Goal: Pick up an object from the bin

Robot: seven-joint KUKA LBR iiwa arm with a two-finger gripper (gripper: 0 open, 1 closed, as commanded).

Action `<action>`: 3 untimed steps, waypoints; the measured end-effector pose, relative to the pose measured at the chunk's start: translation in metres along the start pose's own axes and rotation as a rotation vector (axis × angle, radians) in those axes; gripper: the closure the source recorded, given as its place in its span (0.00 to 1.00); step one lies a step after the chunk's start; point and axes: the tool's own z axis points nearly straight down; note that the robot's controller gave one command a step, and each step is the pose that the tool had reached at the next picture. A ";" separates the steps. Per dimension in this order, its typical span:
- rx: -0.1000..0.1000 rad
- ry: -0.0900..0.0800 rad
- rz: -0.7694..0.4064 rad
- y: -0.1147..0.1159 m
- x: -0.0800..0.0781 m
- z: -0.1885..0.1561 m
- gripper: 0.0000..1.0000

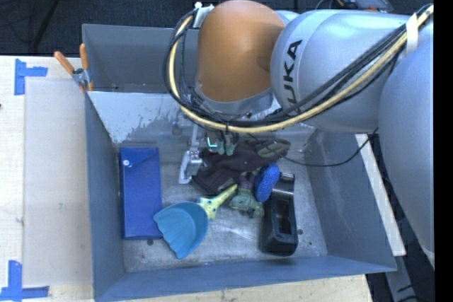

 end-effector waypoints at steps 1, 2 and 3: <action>-0.001 -0.007 0.004 -0.001 -0.002 -0.004 0.00; -0.002 -0.009 0.085 0.019 0.053 0.073 0.00; -0.002 -0.007 -0.005 -0.041 0.031 0.078 0.00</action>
Offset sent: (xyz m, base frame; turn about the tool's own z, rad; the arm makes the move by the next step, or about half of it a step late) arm -0.1033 0.0367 -0.1424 0.1546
